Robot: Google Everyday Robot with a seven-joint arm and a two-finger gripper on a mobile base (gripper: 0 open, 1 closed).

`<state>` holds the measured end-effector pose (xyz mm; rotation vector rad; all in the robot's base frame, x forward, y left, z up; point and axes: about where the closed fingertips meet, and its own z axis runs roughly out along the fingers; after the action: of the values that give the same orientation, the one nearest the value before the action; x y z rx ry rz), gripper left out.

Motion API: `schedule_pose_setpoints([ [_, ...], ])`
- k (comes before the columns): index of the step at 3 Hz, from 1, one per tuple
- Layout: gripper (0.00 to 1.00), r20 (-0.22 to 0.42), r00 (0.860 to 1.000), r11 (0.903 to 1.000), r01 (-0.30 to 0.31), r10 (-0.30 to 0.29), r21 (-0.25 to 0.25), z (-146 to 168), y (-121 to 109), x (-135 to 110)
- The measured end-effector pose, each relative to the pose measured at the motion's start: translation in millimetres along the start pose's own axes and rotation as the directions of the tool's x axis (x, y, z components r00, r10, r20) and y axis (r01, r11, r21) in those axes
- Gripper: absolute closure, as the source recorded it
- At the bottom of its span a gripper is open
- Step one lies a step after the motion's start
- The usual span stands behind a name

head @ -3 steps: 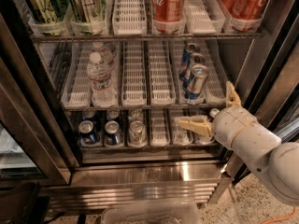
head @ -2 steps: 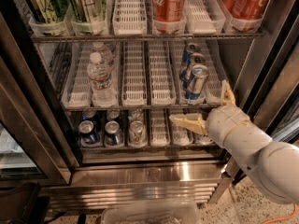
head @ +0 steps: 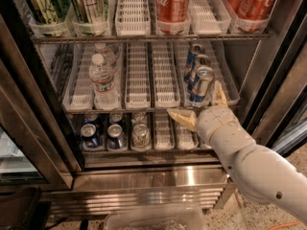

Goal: Pick redbull can from middle shelf of fridge

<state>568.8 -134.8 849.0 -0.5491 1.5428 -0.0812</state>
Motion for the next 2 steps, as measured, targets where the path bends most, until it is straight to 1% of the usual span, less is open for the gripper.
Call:
schedule_pose_setpoints([
  [1,0.11,-0.013,1.0,0.9984,0.007,-0.006,0.055,5.7,-4.4,2.3],
  [2,0.1,-0.018,1.0,0.9952,0.003,-0.002,0.098,9.7,-10.2,3.9],
])
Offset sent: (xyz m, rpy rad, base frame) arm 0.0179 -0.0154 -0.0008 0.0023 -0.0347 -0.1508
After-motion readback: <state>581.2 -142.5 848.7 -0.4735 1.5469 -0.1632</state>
